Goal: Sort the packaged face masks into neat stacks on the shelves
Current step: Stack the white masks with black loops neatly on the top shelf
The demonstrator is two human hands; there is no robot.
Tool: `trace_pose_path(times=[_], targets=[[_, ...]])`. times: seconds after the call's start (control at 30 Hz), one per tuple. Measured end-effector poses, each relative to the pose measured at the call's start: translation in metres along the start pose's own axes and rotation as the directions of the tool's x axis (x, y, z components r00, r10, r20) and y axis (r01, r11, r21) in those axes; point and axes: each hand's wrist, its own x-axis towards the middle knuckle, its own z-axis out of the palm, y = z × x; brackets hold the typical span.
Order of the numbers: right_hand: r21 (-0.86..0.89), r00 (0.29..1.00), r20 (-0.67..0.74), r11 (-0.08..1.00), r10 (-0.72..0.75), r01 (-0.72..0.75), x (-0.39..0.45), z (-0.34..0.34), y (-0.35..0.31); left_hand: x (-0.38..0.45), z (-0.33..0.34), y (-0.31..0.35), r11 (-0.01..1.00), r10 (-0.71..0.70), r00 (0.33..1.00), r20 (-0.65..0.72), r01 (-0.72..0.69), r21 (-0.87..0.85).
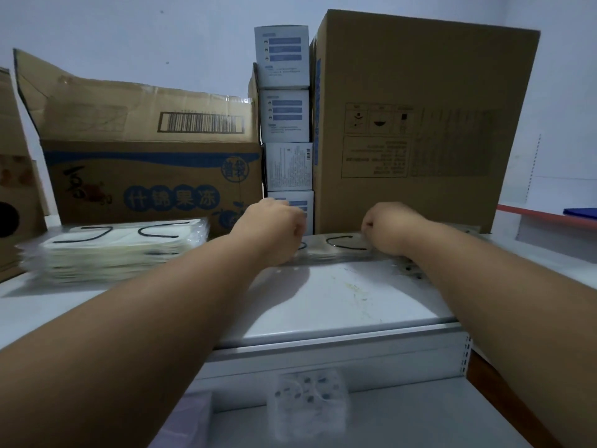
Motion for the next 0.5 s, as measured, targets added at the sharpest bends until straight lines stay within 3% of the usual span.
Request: trace_pose_path(times=[0.07,0.23,0.4,0.5], targets=[[0.055,0.998,-0.066,0.998,-0.007,0.011,-0.009,-0.007,0.007,-0.002,-0.004,0.009,0.994,0.100,0.995,0.010,-0.100,-0.049],[0.133,0.987,-0.150,0.990,0.058,-0.038,-0.039,-0.022,0.043,-0.001,-0.028,0.050,0.956,0.190,0.982,0.008,-0.183,-0.227],[0.105,0.999,-0.046,0.994,0.001,0.004,-0.064,-0.008,0.062,0.008,-0.032,0.117,0.939,0.180,0.964,0.196,-0.109,-0.326],[0.138,0.988,-0.149,0.989,-0.028,0.049,-0.062,-0.011,0.079,0.019,-0.022,0.142,0.956,0.108,0.950,0.292,-0.019,-0.293]])
